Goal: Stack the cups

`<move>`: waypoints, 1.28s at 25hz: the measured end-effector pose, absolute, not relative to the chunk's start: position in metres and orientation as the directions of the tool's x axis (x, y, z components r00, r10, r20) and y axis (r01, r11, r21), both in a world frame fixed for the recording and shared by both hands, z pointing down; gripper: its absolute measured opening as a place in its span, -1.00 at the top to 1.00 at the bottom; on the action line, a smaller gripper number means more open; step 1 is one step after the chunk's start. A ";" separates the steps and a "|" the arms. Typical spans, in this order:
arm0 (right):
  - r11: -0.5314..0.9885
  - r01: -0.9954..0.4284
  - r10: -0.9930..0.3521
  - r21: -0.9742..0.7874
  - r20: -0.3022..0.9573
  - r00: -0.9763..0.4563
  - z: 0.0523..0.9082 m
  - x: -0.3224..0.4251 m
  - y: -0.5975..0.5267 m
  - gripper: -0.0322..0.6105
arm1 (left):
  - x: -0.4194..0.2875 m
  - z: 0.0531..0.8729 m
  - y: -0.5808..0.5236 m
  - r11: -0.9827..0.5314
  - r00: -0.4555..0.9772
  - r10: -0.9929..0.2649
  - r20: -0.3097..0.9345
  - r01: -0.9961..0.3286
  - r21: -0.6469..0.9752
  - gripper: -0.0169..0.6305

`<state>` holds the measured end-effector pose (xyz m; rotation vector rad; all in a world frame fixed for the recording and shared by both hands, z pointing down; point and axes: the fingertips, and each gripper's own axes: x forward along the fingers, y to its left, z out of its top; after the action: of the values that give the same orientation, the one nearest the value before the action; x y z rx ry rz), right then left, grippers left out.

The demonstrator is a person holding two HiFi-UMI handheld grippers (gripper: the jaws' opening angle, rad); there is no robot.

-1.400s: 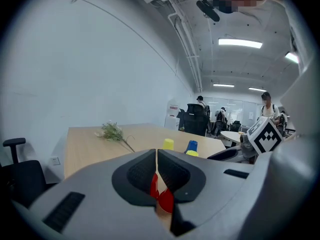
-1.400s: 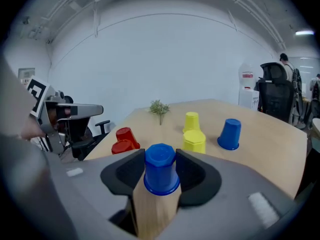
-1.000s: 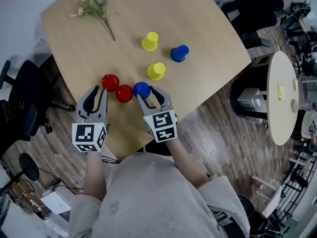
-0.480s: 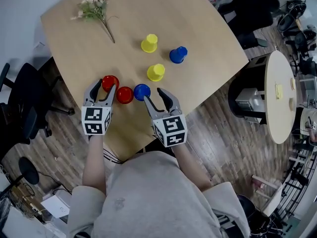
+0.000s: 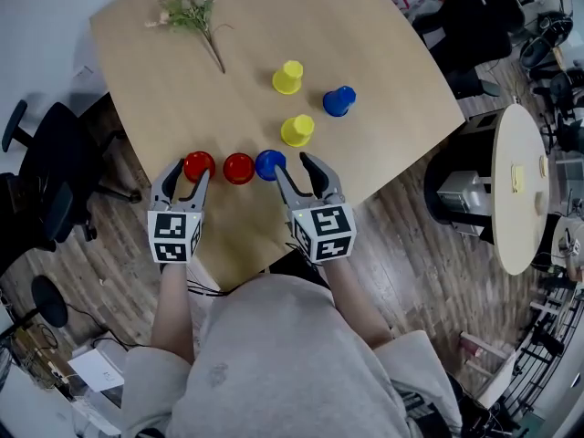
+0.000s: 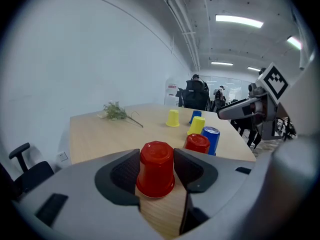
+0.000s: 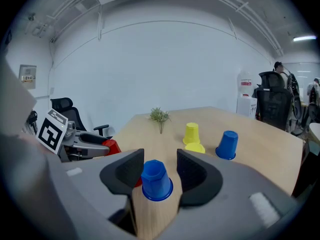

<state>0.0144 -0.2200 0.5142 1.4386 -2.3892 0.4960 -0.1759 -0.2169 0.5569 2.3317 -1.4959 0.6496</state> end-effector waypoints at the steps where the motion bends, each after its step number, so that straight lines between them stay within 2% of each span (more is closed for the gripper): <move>1: 0.436 -0.890 -0.784 -0.134 0.429 -0.449 0.514 0.015 -0.221 0.23 | -0.173 0.559 -0.215 -0.420 0.363 -0.772 0.522 -0.907 0.008 0.28; 13: 0.384 -0.917 -0.813 -0.111 0.430 -0.393 0.513 0.041 -0.240 0.23 | -0.158 0.557 -0.208 -0.449 0.423 -0.765 0.485 -0.891 0.069 0.27; 18: 0.366 -0.927 -0.794 -0.082 0.493 -0.356 0.534 0.058 -0.280 0.23 | -0.177 0.533 -0.206 -0.366 0.370 -0.827 0.424 -0.926 0.095 0.28; 21: 0.365 -0.925 -0.756 -0.107 0.547 -0.361 0.556 0.058 -0.298 0.17 | -0.185 0.527 -0.202 -0.329 0.339 -0.842 0.420 -0.939 0.100 0.28; 24: 0.371 -0.924 -0.739 -0.088 0.575 -0.351 0.566 0.056 -0.305 0.20 | -0.188 0.524 -0.199 -0.313 0.321 -0.846 0.425 -0.945 0.092 0.28; 29: 0.424 -0.905 -0.773 -0.035 0.507 -0.382 0.530 0.045 -0.302 0.24 | -0.189 0.527 -0.199 -0.317 0.321 -0.845 0.428 -0.945 0.082 0.28; 32: 0.493 -0.869 -0.774 -0.036 0.438 -0.457 0.488 0.020 -0.289 0.24 | -0.189 0.528 -0.200 -0.318 0.324 -0.845 0.425 -0.944 0.087 0.28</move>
<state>0.0201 -0.2893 0.4883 1.3712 -2.3772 0.3617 -0.1893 -0.1996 0.5277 2.2755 -1.6014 0.4355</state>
